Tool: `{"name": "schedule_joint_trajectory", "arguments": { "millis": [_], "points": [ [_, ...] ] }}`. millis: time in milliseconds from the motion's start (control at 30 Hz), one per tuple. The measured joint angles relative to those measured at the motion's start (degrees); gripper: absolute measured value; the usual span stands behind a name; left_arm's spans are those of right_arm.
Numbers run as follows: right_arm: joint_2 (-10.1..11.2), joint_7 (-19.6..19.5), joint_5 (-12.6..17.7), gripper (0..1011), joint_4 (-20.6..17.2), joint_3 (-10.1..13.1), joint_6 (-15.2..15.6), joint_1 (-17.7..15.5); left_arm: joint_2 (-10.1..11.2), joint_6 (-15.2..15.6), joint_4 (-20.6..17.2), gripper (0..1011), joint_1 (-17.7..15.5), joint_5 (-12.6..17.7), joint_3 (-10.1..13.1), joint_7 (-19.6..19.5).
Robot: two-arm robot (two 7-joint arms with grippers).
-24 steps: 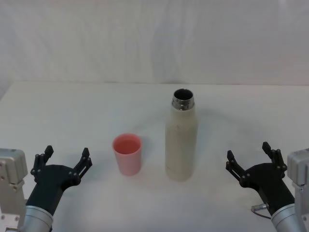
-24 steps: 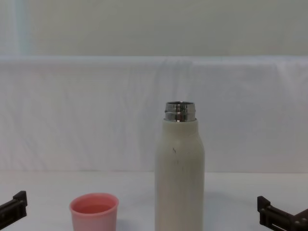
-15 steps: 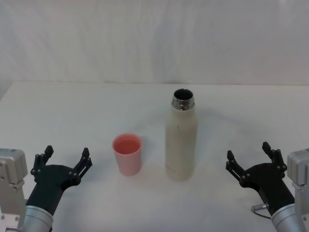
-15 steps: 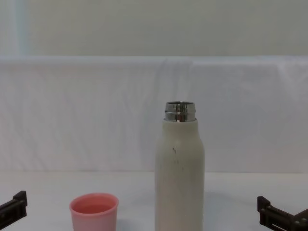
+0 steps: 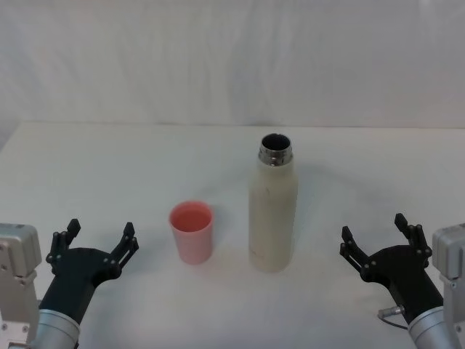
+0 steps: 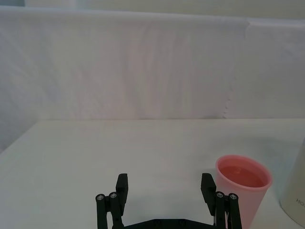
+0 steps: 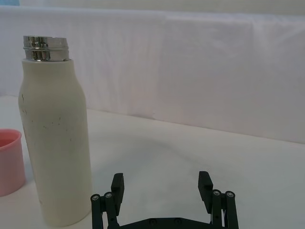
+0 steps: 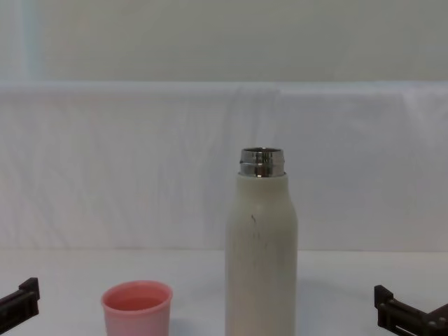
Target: Grasp the thermos with one hand and pour water into the cup lid.
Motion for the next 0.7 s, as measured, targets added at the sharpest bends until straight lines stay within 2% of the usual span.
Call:
{"name": "schedule_joint_trajectory", "arguments": {
  "millis": [533, 700],
  "points": [
    [0.0, 0.0, 0.0, 1002, 0.0, 0.0, 0.0, 0.0, 0.0, 0.0, 0.0, 1001, 0.0, 0.0, 0.0, 0.0],
    [-0.1, 1.6, -0.6, 1002, -0.4, 0.2, 0.7, 0.2, 0.0, 0.0, 0.0, 1001, 0.0, 0.0, 0.0, 0.0]
  ]
}}
